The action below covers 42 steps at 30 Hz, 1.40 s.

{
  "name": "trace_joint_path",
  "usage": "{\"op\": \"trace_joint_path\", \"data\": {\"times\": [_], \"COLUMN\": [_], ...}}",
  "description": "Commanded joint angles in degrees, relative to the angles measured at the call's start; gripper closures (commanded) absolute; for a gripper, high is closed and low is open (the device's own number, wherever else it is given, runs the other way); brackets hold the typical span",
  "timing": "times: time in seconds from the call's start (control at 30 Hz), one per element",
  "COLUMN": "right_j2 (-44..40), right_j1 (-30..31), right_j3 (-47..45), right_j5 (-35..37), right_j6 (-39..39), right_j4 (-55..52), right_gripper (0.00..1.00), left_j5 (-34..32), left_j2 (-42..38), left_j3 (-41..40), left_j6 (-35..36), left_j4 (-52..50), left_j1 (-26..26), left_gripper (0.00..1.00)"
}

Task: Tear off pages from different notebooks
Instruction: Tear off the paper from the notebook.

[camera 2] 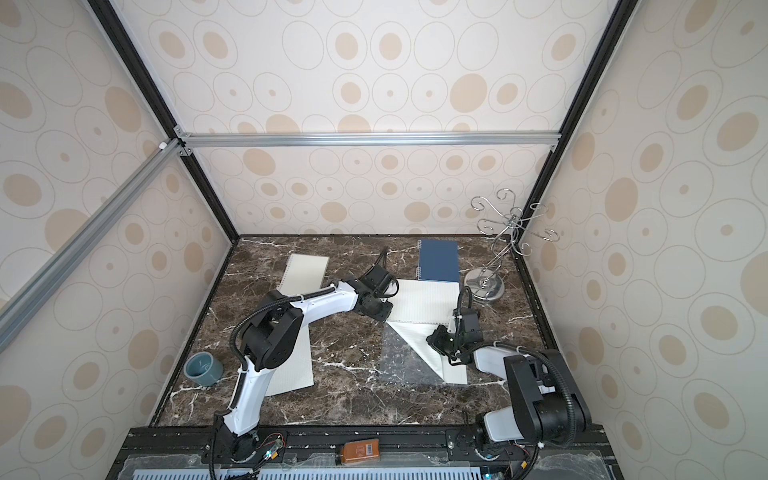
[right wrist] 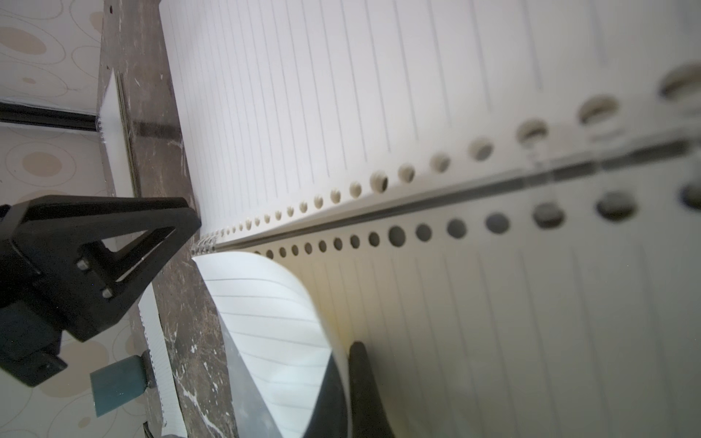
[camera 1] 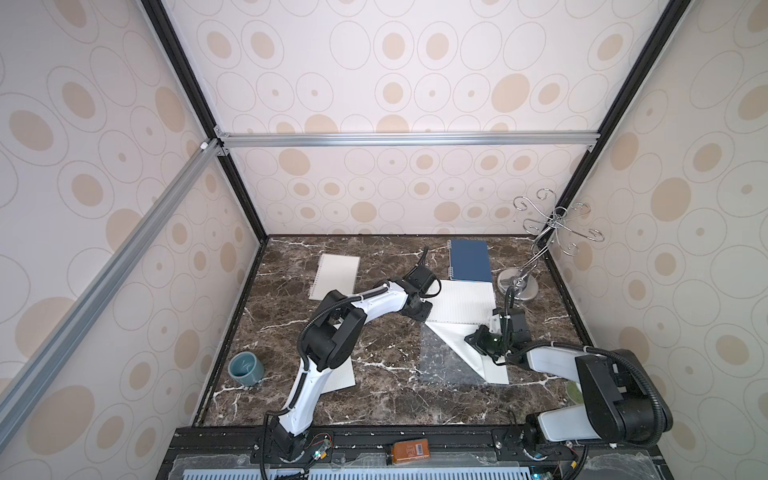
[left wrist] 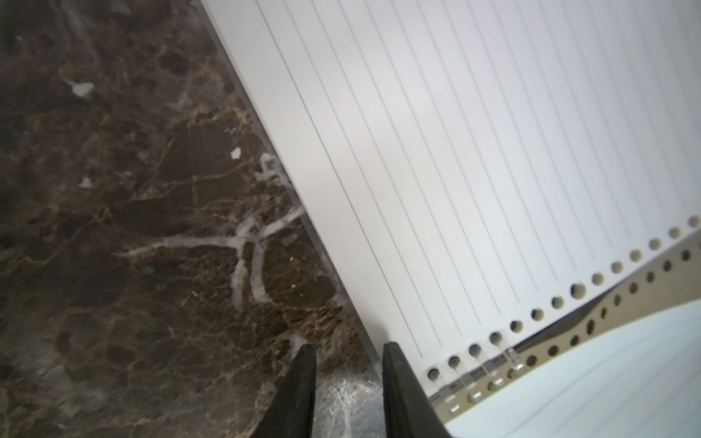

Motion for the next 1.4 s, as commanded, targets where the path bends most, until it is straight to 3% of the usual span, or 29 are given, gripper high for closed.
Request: {"op": "trace_joint_path", "data": {"times": [0.0,0.13,0.3,0.47,0.6,0.87,1.03,1.37], "right_j2": [-0.38,2.18,4.38,4.54,4.17,3.05,1.57,0.93], "right_j1": [-1.9,-2.03,-2.03,-2.02,-2.03,-1.97,-1.96,-2.03], "right_j3": [-0.7,3.13,6.71,8.63,9.14,9.33,9.87,11.35], "right_j5": [4.57,-3.52,-7.44,-7.85,-8.16,-7.37,-6.9,-9.08], "right_j6": [2.14,-1.84,-5.41,-9.45,-11.53,-12.61,-13.33,-14.95], "right_j4": [-3.92,-2.32,-3.25,-6.87,-9.03,-10.76,-12.34,-14.14], "right_gripper": [1.0,1.0,1.0,1.0,1.0,1.0,1.0,1.0], "left_j5": [-4.6,-5.03,-6.84,-8.85,-6.41,-3.49,-3.83,-3.82], "left_j2": [4.38,5.18,1.82,-0.6,-1.04,9.28,11.89,11.59], "left_j3": [-2.27,-1.65,-0.85,9.92,17.8,29.13,28.32,16.52], "left_j6": [1.95,2.65,2.62,1.02,-0.19,-0.67,-0.93,3.07], "left_j4": [-8.32,-9.17,-9.5,-13.5,-12.14,-14.48,-15.26,-18.26], "left_j1": [2.06,2.03,2.02,1.89,1.33,-2.94,-4.05,-4.12], "left_gripper": [0.71,0.72,0.73,0.66,0.6,0.6,0.63,0.71]}}
